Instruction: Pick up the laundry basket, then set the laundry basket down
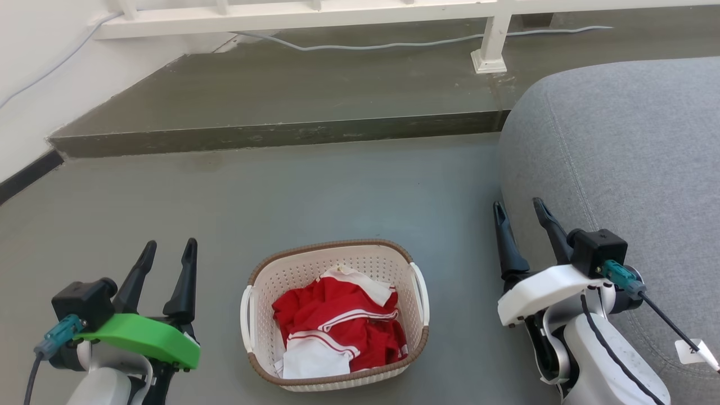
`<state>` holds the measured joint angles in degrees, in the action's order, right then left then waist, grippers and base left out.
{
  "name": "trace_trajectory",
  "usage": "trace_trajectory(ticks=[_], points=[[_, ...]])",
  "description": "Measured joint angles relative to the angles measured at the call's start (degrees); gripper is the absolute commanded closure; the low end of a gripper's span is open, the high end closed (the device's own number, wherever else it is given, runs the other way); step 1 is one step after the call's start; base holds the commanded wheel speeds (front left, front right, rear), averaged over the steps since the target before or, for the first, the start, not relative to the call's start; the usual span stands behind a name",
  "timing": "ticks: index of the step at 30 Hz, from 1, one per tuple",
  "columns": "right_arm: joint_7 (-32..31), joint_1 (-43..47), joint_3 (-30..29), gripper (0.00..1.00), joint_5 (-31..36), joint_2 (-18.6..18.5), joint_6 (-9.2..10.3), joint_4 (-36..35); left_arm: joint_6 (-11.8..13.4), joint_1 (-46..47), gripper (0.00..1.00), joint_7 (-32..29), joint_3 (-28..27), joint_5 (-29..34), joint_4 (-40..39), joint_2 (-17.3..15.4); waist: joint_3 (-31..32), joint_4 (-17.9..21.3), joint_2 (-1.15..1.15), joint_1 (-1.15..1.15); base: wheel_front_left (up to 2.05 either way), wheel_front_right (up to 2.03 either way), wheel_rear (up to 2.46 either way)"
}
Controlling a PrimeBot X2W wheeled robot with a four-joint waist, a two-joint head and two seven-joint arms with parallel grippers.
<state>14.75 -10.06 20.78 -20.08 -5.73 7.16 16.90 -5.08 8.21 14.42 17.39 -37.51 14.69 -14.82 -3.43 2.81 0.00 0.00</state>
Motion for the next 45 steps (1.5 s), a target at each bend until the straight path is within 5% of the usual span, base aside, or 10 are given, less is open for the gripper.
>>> trace_trajectory(ticks=[27, 28, 45], points=[[0.0, 1.2, -1.1, 0.0, 1.59, 0.82, -0.64, -0.18, -1.05, -1.49, 0.0, 0.0, -2.0, 2.74, -0.15, 1.94, 0.17, 0.31, 0.0, 0.0, 0.0, 0.0, 0.0], [0.0, 1.22, -1.11, 1.0, 1.71, 0.88, -0.68, -0.04, -1.14, -1.51, 1.0, 0.0, -2.01, 2.75, -0.05, 2.05, 0.16, 0.31, 0.0, 0.0, 0.0, 0.0, 0.0], [-0.82, 4.39, -2.56, 1.0, -5.36, 1.44, -2.11, 1.33, -1.13, -3.08, 1.0, -1.88, -2.96, -3.89, 2.13, 4.75, 0.53, -0.05, 0.0, 0.0, 0.0, 0.0, 0.0]])
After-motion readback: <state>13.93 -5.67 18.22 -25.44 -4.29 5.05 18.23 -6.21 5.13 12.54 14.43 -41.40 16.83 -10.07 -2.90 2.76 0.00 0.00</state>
